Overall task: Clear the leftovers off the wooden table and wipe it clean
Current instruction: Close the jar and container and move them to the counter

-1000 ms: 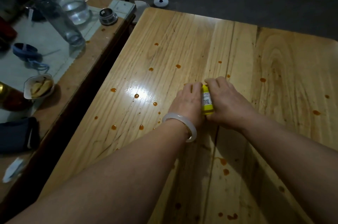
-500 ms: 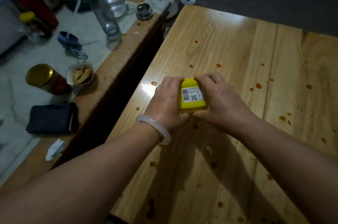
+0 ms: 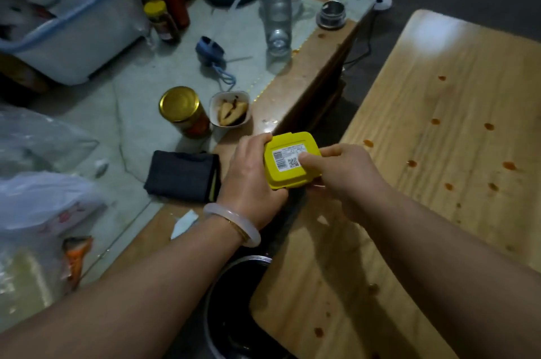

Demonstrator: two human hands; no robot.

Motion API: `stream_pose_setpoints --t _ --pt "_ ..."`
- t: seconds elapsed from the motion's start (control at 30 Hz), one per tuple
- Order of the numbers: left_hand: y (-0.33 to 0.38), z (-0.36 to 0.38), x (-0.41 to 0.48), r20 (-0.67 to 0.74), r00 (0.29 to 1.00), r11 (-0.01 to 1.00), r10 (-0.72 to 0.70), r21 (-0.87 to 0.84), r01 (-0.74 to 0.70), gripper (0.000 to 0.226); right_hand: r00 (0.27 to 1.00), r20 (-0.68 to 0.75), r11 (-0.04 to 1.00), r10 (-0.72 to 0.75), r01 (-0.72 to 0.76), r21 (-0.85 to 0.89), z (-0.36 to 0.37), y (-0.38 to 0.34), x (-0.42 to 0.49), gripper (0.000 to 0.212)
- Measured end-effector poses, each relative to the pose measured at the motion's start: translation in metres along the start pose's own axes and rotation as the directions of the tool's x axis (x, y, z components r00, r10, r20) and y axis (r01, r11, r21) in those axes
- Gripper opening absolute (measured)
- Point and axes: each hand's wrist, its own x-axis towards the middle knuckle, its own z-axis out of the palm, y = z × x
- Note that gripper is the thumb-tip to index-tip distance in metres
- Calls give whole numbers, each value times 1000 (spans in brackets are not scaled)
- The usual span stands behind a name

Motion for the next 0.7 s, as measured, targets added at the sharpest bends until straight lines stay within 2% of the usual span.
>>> stream_pose_setpoints --t 0.13,0.23,0.37,0.5,0.7 --pt "-47 -21 9 30 998 999 -47 11 47 83 985 23 969 173 -174 177 55 -11 19 15" --pt "-79 -31 22 44 992 993 -121 10 121 85 974 23 946 225 -224 233 94 -13 40 25" --pt "-113 -34 43 54 976 974 -211 -74 215 80 970 -34 935 241 -222 277 131 -15 64 28" --pt "-136 -26 54 91 940 903 -329 -261 341 73 963 -92 936 252 -218 276 148 -15 79 18" --pt "-154 -17 57 169 899 784 -405 -441 436 66 962 -146 954 232 -195 229 159 -13 97 34"
